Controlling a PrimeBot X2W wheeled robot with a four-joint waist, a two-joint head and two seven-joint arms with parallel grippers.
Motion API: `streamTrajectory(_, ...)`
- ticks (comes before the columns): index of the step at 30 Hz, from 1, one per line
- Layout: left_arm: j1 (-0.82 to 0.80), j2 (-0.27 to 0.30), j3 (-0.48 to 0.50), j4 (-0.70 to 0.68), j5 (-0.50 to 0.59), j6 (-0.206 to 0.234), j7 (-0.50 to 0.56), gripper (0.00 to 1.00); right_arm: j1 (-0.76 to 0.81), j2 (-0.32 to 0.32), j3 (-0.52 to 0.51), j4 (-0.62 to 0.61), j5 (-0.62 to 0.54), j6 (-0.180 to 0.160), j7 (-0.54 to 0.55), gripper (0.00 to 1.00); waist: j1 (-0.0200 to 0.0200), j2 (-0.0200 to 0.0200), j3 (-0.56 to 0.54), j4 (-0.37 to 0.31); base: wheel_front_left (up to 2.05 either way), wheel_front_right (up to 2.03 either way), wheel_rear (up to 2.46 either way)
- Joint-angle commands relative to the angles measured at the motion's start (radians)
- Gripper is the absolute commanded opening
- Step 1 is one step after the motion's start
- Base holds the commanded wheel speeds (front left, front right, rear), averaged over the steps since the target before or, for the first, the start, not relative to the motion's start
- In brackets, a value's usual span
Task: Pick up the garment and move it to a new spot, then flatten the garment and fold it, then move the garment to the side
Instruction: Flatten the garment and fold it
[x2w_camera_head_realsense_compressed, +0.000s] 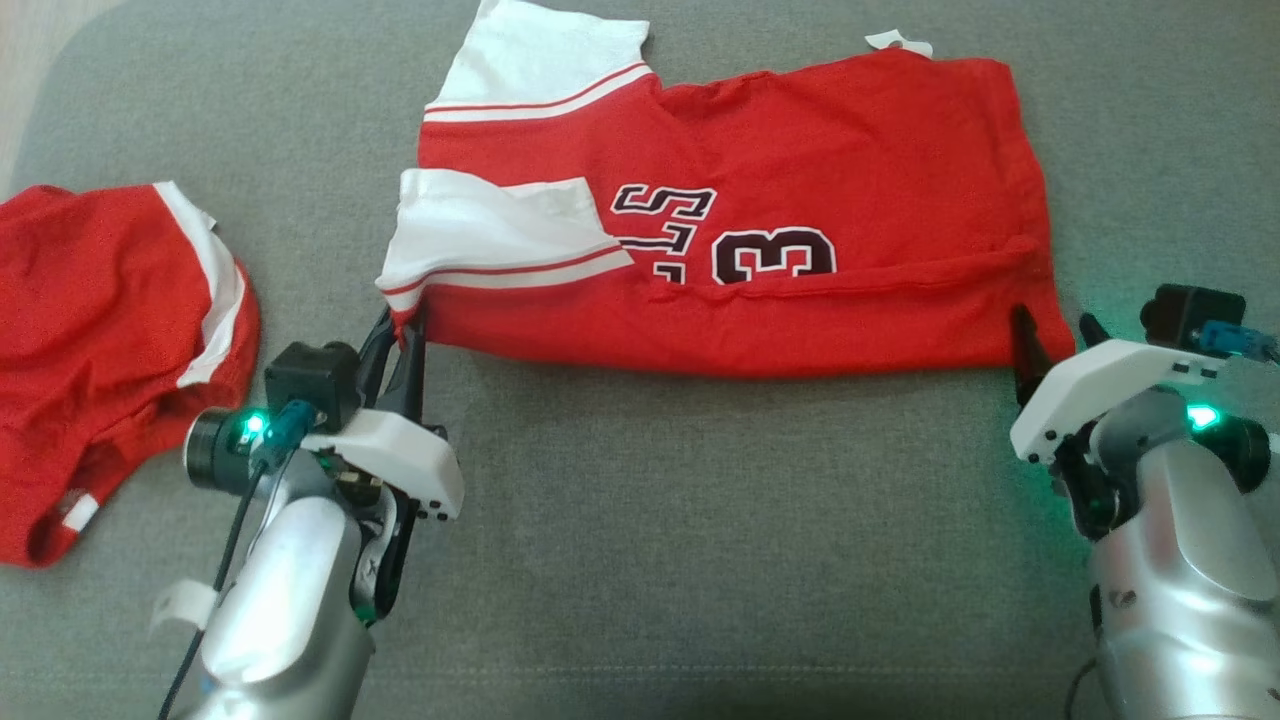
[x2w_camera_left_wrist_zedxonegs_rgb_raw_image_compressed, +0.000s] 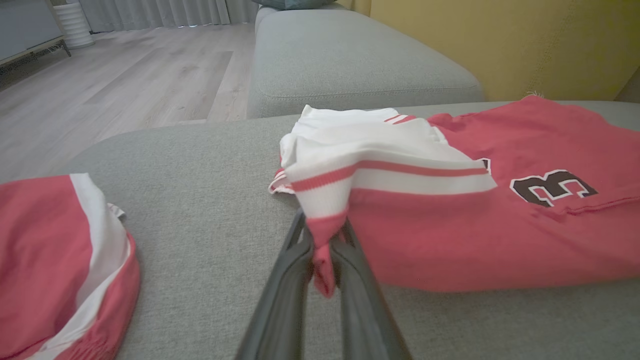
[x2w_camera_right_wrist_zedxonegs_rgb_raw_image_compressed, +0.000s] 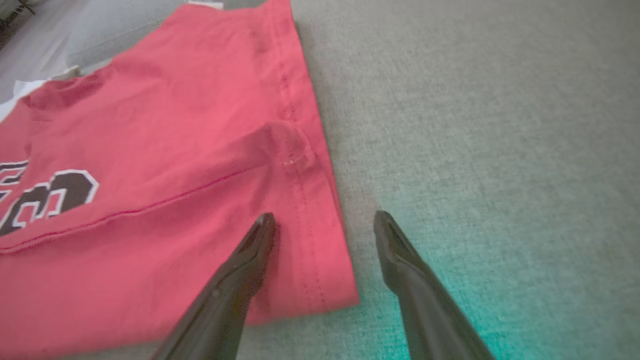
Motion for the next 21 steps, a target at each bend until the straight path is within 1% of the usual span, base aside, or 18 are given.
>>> streamTrajectory(1, -0.025, 0.031, 0.027, -0.039, 0.006, 0.005, 0.002, 0.0, -0.042, -0.001, 0.009, -0.014, -0.013, 0.003, 0.007, 1.0, 0.0, 0.0, 0.003, 0.003, 0.0, 0.0, 0.0)
streamTrajectory(4, -0.025, 0.033, 0.025, -0.045, 0.004, 0.008, 0.005, 0.0, -0.06, -0.001, 0.001, 0.022, -0.009, 0.003, 0.021, 1.0, 0.0, 0.0, 0.007, 0.006, 0.0, 0.0, 0.0)
streamTrajectory(6, -0.026, 0.035, 0.025, -0.049, 0.003, 0.011, 0.006, 0.0, -0.069, -0.001, 0.014, 0.044, 0.003, 0.003, 0.035, 1.0, 0.0, 0.0, 0.009, 0.005, 0.0, 0.0, 0.0)
streamTrajectory(7, -0.026, 0.037, 0.025, -0.05, 0.002, 0.012, 0.006, 0.0, -0.072, -0.001, 0.025, 0.053, 0.016, 0.003, 0.042, 0.92, 0.0, 0.0, 0.01, 0.004, 0.0, 0.0, 0.0)
streamTrajectory(8, -0.026, 0.039, 0.026, -0.05, 0.002, 0.013, 0.007, 0.0, -0.075, -0.001, 0.036, 0.06, 0.03, 0.003, 0.048, 0.26, 0.0, 0.0, 0.01, 0.002, 0.0, 0.0, 0.0)
streamTrajectory(9, -0.026, 0.041, 0.026, -0.05, 0.002, 0.015, 0.007, 0.0, -0.077, -0.001, 0.045, 0.063, 0.038, 0.003, 0.05, 0.0, 0.0, 0.0, 0.01, -0.001, 0.0, 0.0, 0.0)
streamTrajectory(14, -0.017, 0.051, 0.021, -0.043, 0.002, 0.018, 0.01, 0.0, -0.069, -0.004, 0.043, 0.064, 0.049, 0.003, 0.053, 0.0, 0.0, 0.0, -0.011, -0.017, 0.0, 0.0, 0.0)
streamTrajectory(21, 0.019, 0.067, 0.018, -0.038, -0.007, 0.022, 0.015, 0.0, -0.011, -0.036, 0.026, 0.029, 0.075, 0.003, 0.076, 0.0, 0.0, 0.0, -0.069, -0.036, 0.0, 0.0, 0.0)
